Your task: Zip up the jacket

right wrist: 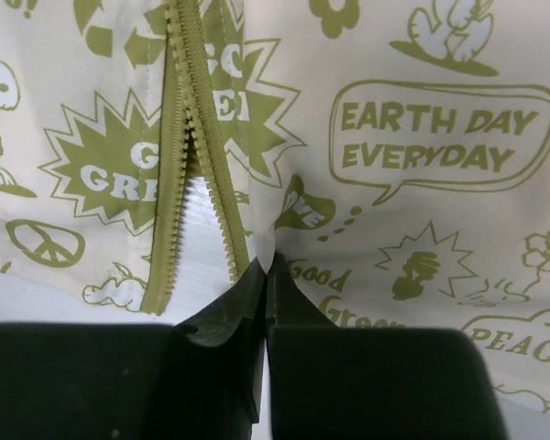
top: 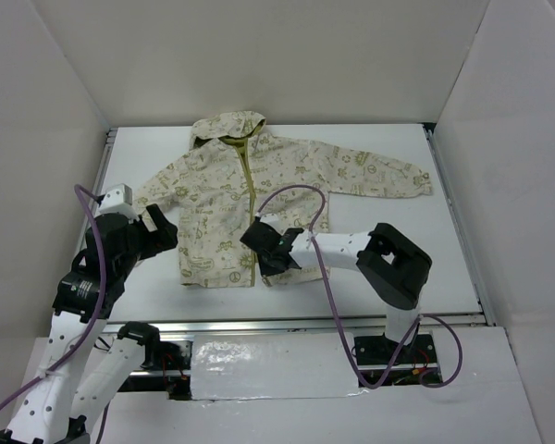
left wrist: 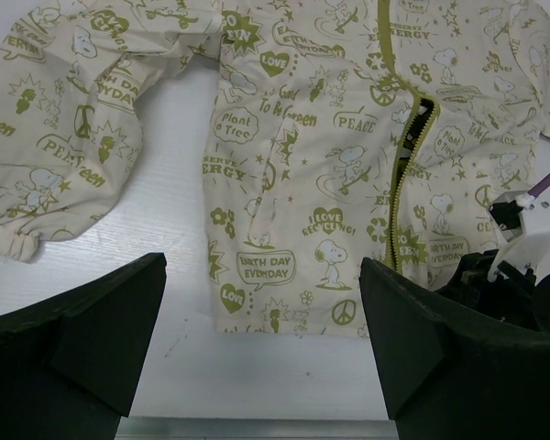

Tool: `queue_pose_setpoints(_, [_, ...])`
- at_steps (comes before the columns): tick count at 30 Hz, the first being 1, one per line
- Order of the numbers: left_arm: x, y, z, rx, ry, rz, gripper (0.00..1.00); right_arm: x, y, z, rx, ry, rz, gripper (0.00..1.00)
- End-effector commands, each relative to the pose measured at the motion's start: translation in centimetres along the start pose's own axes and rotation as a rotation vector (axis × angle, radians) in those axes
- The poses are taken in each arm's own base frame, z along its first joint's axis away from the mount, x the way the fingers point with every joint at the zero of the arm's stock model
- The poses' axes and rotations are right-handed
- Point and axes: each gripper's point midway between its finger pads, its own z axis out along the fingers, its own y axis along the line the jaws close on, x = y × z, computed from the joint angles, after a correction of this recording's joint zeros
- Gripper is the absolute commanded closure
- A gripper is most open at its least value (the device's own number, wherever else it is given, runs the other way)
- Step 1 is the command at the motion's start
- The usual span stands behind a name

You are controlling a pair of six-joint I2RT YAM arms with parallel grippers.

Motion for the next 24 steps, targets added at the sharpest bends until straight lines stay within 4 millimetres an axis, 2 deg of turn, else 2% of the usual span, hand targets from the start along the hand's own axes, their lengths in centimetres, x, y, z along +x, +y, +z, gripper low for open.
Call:
queue_pose_setpoints(1, [-0.9, -1.0, -0.1, 0.052, -0.037, 0.012, 0.01, 6.5, -2.2, 2.7, 0.071, 0.170, -0.007, 1.00])
queue_pose_setpoints(3, [-0.5, -2.1, -0.1, 0.108, -0.005, 0.007, 0.02, 5.4, -1.7, 1.6, 0.040, 0.128, 0.007, 1.00])
queue_pose_setpoints(4, [-0.2, -2.8, -0.3, 0.147, 0.017, 0.005, 0.03, 4.1, -0.9, 0.3, -0.007, 0.085, 0.024, 1.00])
queue_pose_setpoints(5, [0.0, -3.6, -0.4, 0.184, 0.036, 0.000, 0.05, 3.9, -0.8, -0.3, -0.031, 0.070, 0.029, 1.00])
queue_pose_setpoints(6, [0.8, -4.1, -0.1, 0.210, 0.065, -0.039, 0.05, 3.0, 0.4, -1.0, -0.093, 0.035, 0.039, 1.00])
queue_pose_setpoints(7, [2.1, -6.1, -0.5, 0.326, 0.127, -0.061, 0.06, 1.6, 1.2, -2.8, -0.154, -0.017, 0.056, 1.00])
queue_pose_setpoints(8, [4.6, -6.8, 0.2, 0.387, 0.199, -0.079, 0.06, 1.1, 1.6, -3.3, -0.189, -0.051, 0.071, 1.00])
queue_pose_setpoints(9, [4.4, -8.8, 0.4, 0.491, 0.188, -0.135, 0.07, 0.5, 1.7, -4.1, -0.209, -0.078, 0.088, 1.00])
queue_pose_setpoints(10, [5.7, -10.4, -0.1, 0.603, 0.245, -0.164, 0.09, -0.3, 1.8, -5.4, -0.240, -0.119, 0.102, 1.00])
queue_pose_setpoints(11, [8.7, -10.3, 1.0, 0.623, 0.316, -0.200, 0.11, -0.8, 1.9, -6.0, -0.251, -0.141, 0.113, 1.00])
queue_pose_setpoints(12, [9.5, -11.4, 0.8, 0.676, 0.346, -0.241, 0.13, -1.4, 2.0, -6.7, -0.265, -0.168, 0.124, 1.00])
queue_pose_setpoints(13, [8.9, -12.7, 0.9, 0.745, 0.305, -0.241, 0.16, -2.1, 2.0, -7.8, -0.284, -0.200, 0.135, 1.00])
queue_pose_setpoints(14, [9.4, -13.2, 1.1, 0.767, 0.309, -0.246, 0.17, -2.3, 2.0, -8.2, -0.292, -0.212, 0.139, 1.00])
queue_pose_setpoints(15, [11.2, -13.9, 1.7, 0.781, 0.347, -0.253, 0.22, -2.8, 2.2, -9.1, -0.317, -0.233, 0.149, 1.00])
queue_pose_setpoints(16, [10.9, -14.6, 1.4, 0.810, 0.330, -0.248, 0.23, -3.1, 2.1, -9.6, -0.323, -0.248, 0.161, 1.00])
queue_pose_setpoints(17, [12.0, -14.9, 1.9, 0.805, 0.362, -0.247, 0.23, -3.1, 1.9, -9.8, -0.322, -0.254, 0.172, 1.00])
queue_pose_setpoints(18, [12.6, -15.8, 1.5, 0.837, 0.385, -0.240, 0.24, -3.4, 2.1, -10.2, -0.337, -0.268, 0.184, 1.00])
queue_pose_setpoints(19, [12.2, -16.7, 1.3, 0.873, 0.366, -0.235, 0.24, -3.6, 2.1, -10.7, -0.352, -0.283, 0.192, 1.00])
queue_pose_setpoints(20, [13.0, -16.9, 1.8, 0.869, 0.388, -0.237, 0.24, -3.6, 2.0, -10.8, -0.356, -0.289, 0.197, 1.00])
queue_pose_setpoints(21, [13.3, -17.5, 1.4, 0.896, 0.398, -0.236, 0.24, -3.7, 2.1, -10.9, -0.364, -0.292, 0.201, 1.00])
queue_pose_setpoints(24, [13.5, -18.5, 1.6, 0.946, 0.384, -0.243, 0.24, -3.8, 2.7, -11.3, -0.390, -0.285, 0.201, 1.00])
